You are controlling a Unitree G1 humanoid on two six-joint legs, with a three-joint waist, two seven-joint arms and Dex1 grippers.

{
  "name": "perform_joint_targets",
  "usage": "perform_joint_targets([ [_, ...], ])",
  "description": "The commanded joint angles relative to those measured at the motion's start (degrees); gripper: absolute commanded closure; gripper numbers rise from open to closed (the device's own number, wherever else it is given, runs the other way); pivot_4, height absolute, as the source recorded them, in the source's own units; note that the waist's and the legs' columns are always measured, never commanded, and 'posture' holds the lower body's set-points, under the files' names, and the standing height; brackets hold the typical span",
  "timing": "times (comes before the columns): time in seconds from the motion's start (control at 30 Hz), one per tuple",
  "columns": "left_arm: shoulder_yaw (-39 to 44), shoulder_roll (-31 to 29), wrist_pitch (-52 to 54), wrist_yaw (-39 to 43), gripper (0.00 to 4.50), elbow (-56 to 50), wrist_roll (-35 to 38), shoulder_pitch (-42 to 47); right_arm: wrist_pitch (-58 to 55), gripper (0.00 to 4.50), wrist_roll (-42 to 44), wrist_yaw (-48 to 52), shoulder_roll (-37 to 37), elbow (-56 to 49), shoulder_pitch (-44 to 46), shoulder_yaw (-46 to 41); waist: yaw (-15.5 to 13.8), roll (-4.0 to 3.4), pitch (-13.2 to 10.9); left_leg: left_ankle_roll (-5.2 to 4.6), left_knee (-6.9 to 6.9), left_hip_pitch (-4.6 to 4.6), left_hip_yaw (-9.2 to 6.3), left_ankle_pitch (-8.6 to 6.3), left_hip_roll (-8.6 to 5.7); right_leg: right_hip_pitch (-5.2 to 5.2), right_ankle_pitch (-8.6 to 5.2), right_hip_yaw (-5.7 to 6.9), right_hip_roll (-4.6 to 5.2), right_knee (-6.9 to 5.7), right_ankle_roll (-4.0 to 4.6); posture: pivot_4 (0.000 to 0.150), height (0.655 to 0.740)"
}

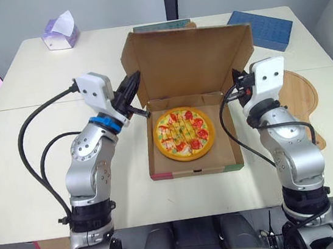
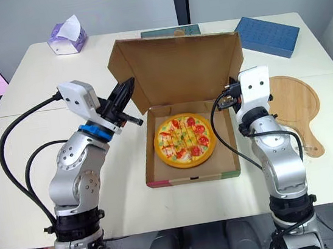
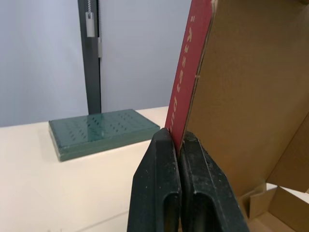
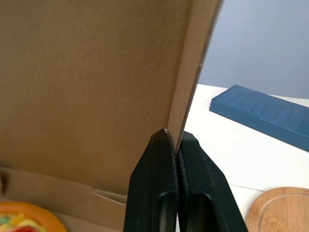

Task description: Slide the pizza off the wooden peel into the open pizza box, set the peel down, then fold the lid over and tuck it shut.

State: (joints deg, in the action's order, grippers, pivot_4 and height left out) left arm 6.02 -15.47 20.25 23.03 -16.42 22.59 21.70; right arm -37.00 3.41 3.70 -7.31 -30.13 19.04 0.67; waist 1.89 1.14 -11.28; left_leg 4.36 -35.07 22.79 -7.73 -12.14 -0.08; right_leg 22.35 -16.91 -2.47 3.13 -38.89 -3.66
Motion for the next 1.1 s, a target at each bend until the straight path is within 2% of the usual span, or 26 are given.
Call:
perform_joint_targets([
  [0.03,-1.61,0.24,1.42,0.46,4.50,-5.41,1.85,-0.95,-0.45,4.48,0.78,0.24,1.63,-5.20,-0.04,3.07,0.00,0.00,0.00,0.00,0.00,0.00,0.00,0.00,0.00,-0.01,0.00,0.00,0.00,0.00,0.00,0.150,0.7400],
  [0.3,-0.75,-0.25,2.03,1.11,4.50,-5.79,1.70,-1.52,-4.82,4.48,1.77,-0.93,5.33,-8.42,0.41,3.56,-0.01,0.00,0.00,0.00,0.00,-0.01,-0.01,0.00,0.00,-0.01,0.00,0.01,-0.01,0.00,0.00,0.150,0.7400],
  [0.47,-0.74,-0.51,1.90,1.53,4.50,-6.40,1.90,-2.45,-5.99,4.48,1.86,-1.32,6.40,-9.26,-2.49,4.21,0.00,0.00,0.00,0.00,0.01,-0.02,-0.02,0.00,0.01,0.00,0.00,0.02,-0.01,0.00,0.00,0.150,0.7400],
  [0.83,-2.12,0.29,0.97,1.45,4.50,-14.39,3.44,-13.61,-4.69,4.48,2.70,-0.48,7.72,-12.26,-8.41,5.62,0.02,0.01,0.08,0.00,0.02,-0.11,0.02,0.00,0.02,-0.07,0.00,-0.02,0.00,0.02,0.00,0.150,0.7400],
  [1.1,-3.23,0.27,0.36,0.80,4.50,-16.41,2.56,-17.17,-2.04,4.48,3.94,0.68,7.84,-13.14,-12.55,6.47,0.04,0.01,0.18,0.00,0.03,-0.12,0.03,-0.01,0.03,-0.08,-0.02,-0.02,-0.01,0.04,0.00,0.150,0.7400],
])
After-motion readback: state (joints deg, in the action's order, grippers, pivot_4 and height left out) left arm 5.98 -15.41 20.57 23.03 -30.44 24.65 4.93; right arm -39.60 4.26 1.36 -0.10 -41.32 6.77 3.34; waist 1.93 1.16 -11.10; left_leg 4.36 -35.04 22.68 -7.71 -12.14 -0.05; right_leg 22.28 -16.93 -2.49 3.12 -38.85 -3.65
